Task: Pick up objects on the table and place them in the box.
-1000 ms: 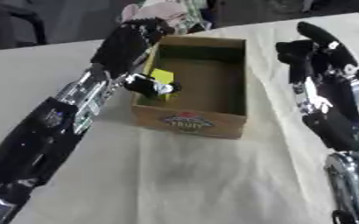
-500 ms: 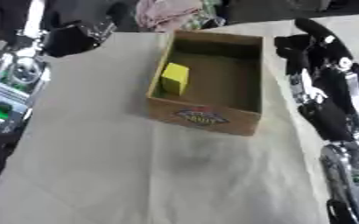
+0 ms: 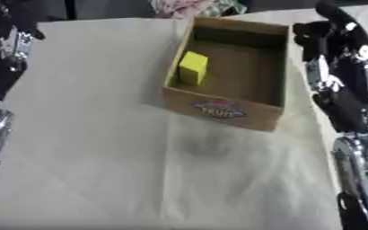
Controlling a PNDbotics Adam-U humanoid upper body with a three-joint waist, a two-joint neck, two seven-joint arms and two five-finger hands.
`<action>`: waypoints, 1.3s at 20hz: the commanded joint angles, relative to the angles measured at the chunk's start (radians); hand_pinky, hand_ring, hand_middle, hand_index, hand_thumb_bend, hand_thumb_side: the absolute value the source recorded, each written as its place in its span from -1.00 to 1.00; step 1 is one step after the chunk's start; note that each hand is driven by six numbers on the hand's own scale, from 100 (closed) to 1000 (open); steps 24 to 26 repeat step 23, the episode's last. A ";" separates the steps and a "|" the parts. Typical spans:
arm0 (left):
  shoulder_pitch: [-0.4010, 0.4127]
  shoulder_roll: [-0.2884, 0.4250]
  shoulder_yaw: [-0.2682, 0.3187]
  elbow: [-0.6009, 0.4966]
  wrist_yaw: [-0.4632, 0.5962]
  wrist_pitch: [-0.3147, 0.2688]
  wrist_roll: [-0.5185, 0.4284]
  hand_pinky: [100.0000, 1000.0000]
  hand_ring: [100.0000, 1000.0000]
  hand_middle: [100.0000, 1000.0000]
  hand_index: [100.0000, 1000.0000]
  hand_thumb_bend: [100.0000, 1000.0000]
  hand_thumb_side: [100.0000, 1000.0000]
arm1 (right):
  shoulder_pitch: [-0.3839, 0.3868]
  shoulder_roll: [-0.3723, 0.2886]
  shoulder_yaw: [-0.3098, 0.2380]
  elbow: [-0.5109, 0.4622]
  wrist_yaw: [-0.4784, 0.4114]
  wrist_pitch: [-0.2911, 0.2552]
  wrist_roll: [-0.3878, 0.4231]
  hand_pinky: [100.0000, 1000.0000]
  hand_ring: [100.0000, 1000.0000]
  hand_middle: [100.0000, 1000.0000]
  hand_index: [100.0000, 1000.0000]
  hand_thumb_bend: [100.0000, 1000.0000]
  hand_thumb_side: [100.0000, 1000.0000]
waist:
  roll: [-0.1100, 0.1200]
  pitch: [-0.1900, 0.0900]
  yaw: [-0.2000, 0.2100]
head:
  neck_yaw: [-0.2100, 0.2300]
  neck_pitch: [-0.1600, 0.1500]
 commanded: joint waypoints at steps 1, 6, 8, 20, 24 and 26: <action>0.023 -0.027 0.007 -0.018 0.031 0.005 0.009 -0.24 0.14 0.16 0.61 -0.31 0.24 | -0.006 -0.010 -0.004 -0.010 0.007 0.002 -0.005 0.67 0.61 0.24 0.79 -1.00 -0.22 | -0.005 -0.011 0.005 | -0.001 0.013; 0.058 -0.079 0.009 0.000 0.056 0.003 0.018 -0.26 0.12 0.14 0.60 -0.32 0.26 | -0.003 -0.002 -0.002 -0.006 0.009 0.005 -0.006 0.67 0.60 0.23 0.78 -1.00 -0.21 | -0.011 -0.015 0.008 | -0.006 0.013; 0.064 -0.089 0.007 0.007 0.062 0.000 0.018 -0.26 0.12 0.13 0.60 -0.32 0.26 | -0.002 0.000 -0.003 -0.005 0.009 0.006 -0.007 0.67 0.60 0.23 0.78 -1.00 -0.21 | -0.012 -0.015 0.010 | -0.006 0.013; 0.072 -0.103 -0.002 0.024 0.065 -0.006 0.015 -0.28 0.09 0.11 0.59 -0.35 0.27 | -0.001 0.005 -0.003 -0.005 0.010 0.009 -0.009 0.67 0.60 0.23 0.78 -1.00 -0.22 | -0.015 -0.013 0.011 | -0.015 0.013; 0.073 -0.103 -0.004 0.026 0.066 -0.007 0.013 -0.28 0.09 0.10 0.59 -0.35 0.27 | -0.001 0.004 -0.003 -0.005 0.011 0.009 -0.009 0.67 0.60 0.22 0.78 -1.00 -0.22 | -0.016 -0.011 0.009 | -0.023 0.013; 0.073 -0.103 -0.004 0.026 0.066 -0.007 0.013 -0.28 0.09 0.10 0.59 -0.35 0.27 | -0.001 0.004 -0.003 -0.005 0.011 0.009 -0.009 0.67 0.60 0.22 0.78 -1.00 -0.22 | -0.016 -0.011 0.009 | -0.023 0.013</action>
